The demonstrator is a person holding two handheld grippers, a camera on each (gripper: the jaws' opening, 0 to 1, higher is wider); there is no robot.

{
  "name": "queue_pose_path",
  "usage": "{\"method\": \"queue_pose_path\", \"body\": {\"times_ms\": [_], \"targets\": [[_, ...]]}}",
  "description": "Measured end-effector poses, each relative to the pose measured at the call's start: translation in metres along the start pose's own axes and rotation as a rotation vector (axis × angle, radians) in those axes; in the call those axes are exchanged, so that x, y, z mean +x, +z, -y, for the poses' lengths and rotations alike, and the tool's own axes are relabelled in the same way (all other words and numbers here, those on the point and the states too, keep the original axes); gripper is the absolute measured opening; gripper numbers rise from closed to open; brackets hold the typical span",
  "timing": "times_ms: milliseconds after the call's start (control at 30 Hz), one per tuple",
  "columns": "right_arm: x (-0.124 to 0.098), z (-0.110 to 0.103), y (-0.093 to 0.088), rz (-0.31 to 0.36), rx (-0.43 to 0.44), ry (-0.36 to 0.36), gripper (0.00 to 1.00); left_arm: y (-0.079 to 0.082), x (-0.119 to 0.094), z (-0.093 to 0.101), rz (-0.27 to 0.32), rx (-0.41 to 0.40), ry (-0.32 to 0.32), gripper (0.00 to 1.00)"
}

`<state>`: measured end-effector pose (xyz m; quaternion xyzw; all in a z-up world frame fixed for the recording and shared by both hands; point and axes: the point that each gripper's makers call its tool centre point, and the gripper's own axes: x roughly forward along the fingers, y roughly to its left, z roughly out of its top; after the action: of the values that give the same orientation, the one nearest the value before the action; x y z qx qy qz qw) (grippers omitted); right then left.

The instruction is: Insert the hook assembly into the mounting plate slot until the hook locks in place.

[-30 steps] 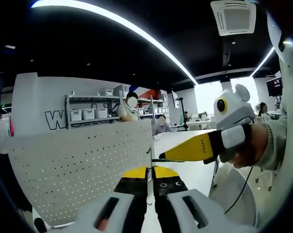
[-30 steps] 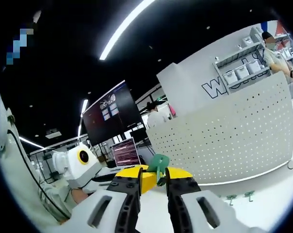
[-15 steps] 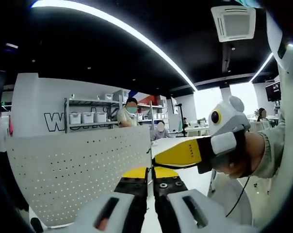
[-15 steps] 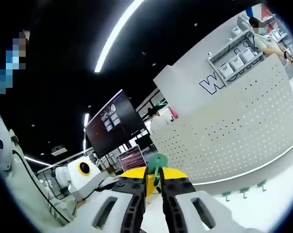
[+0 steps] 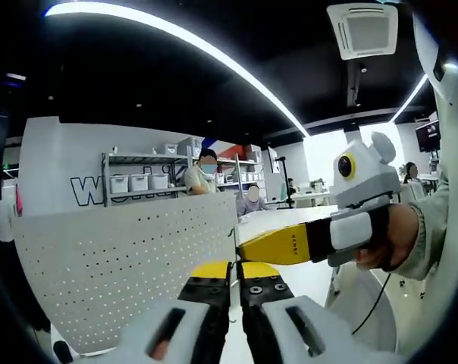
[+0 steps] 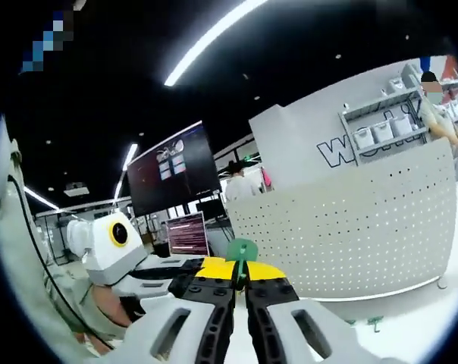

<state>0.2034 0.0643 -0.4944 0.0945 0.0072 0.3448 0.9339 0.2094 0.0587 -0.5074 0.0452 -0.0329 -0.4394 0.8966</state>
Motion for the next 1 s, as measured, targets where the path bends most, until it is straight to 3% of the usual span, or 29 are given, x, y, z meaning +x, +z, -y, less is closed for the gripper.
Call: {"method": "queue_pose_path", "body": {"times_ms": [167, 300, 533, 733, 1000], "targets": [[0.004, -0.004, 0.001, 0.001, -0.033, -0.006, 0.02, 0.0, -0.002, -0.004, -0.006, 0.012, 0.012, 0.05], [0.008, -0.003, 0.003, 0.006, -0.039, -0.015, 0.02, -0.006, -0.005, -0.01, -0.036, 0.008, 0.024, 0.2], [0.016, 0.006, 0.005, 0.004, -0.036, -0.043, 0.02, -0.022, -0.011, -0.022, -0.095, -0.003, 0.048, 0.34], [0.023, 0.019, 0.004, 0.0, -0.033, -0.073, 0.02, -0.04, -0.016, -0.023, -0.146, -0.014, 0.05, 0.36], [0.03, 0.059, -0.005, -0.031, -0.03, -0.16, 0.02, -0.069, -0.026, -0.027, -0.202, -0.066, 0.062, 0.34]]}}
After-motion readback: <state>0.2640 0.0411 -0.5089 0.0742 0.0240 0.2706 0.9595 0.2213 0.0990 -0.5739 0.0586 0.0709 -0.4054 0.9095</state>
